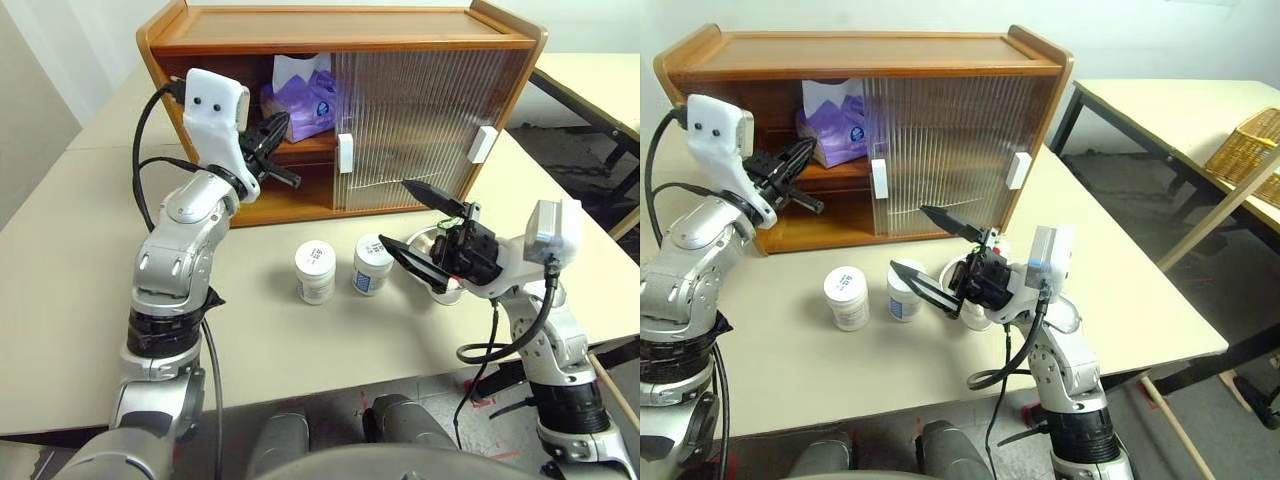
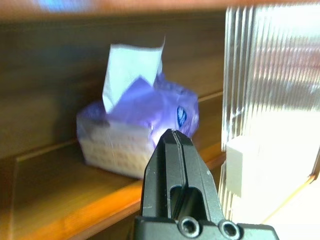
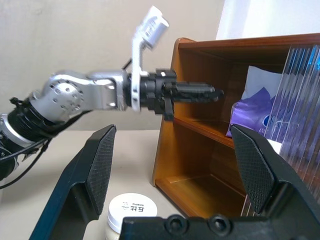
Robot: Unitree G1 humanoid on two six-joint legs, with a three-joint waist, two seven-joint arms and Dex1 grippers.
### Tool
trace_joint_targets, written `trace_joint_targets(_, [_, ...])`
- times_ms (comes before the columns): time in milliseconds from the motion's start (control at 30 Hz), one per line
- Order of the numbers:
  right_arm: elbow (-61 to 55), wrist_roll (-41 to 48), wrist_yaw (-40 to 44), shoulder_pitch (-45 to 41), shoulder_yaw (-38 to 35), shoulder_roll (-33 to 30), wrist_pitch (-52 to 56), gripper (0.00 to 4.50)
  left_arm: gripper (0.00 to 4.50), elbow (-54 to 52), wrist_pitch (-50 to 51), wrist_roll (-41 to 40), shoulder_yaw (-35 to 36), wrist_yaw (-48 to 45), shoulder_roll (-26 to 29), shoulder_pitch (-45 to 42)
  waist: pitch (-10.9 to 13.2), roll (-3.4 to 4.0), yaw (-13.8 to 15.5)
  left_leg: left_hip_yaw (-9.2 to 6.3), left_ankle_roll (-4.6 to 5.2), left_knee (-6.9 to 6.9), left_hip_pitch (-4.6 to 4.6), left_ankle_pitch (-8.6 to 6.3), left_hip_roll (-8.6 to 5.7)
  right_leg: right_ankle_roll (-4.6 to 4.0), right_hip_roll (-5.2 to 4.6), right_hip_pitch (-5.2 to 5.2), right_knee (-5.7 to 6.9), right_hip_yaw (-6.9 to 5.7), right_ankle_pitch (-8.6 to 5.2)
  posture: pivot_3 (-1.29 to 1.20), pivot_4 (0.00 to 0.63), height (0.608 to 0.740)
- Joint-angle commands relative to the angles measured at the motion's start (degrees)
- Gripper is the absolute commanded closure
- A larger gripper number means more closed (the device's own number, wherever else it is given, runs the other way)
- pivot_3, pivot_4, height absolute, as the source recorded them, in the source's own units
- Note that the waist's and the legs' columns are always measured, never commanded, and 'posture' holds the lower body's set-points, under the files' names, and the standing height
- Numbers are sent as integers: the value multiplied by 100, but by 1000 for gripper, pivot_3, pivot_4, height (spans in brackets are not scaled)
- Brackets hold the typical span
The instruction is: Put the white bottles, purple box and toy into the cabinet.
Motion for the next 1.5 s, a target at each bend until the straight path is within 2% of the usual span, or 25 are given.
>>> trace_joint_targets(33, [43, -58, 16, -37, 34, -4, -50, 0, 4490, 616, -196, 139, -140, -109, 10, -179, 0, 0, -2, 0, 1, 0, 1, 2, 1, 2, 0, -1, 0, 0, 1, -114, 3, 740])
trace_joint_targets(367, [-11, -91, -50, 5, 54, -2, -74, 0, 4490, 1588, -742, 351, -5, -137, 117, -450, -1, 0, -15, 1, 1, -3, -10, 6, 1, -9, 1, -10, -1, 1, 14, -135, 0, 740])
trace_joint_targets(600, [47, -80, -9, -37, 40, -3, -97, 0, 4490, 1912, -1007, 415, 192, -185, 430, -518, -1, 1, -33, 2, 1, -4, -16, 7, 0, -8, 1, -17, -1, 1, 14, -138, 0, 740])
trace_joint_targets(800, [16, -77, 3, -15, 70, 7, -110, 0, 4490, 1058, -682, 111, 152, -404, 415, -237, -2, -1, -33, 3, 2, -1, -18, 7, -4, -8, -1, -17, -2, 2, 14, -140, 0, 740])
trace_joint_targets(900, [27, -70, 7, -18, 65, 8, -116, 0, 4490, 385, -335, -88, -23, -452, 239, -116, -3, -2, -30, 3, 2, -2, -21, 7, -5, -8, -1, -18, -3, 1, 14, -136, 0, 740])
trace_joint_targets(1000, [37, -69, 10, -27, 71, 11, -115, 0, 4490, 205, -151, -130, -162, -458, 91, -90, -4, -2, -31, 4, 2, 2, -20, 7, -7, -8, -2, -15, -3, 0, 13, -135, 0, 740])
trace_joint_targets(1300, [-52, -101, -82, -6, 108, 39, -82, 0, 4490, 1360, -594, 284, -469, -536, -4, -578, -6, 1, -46, 3, 8, 5, -14, 17, 1, 24, 0, -13, -1, 1, 14, -151, 0, 740])
trace_joint_targets(1500, [-79, -117, -128, 37, 99, 38, -98, 0, 4490, 1997, -891, 522, -271, -388, 139, -724, -6, 2, -73, 2, 8, 4, -17, 17, 1, 24, 0, -17, -2, 1, 16, -160, 0, 740])
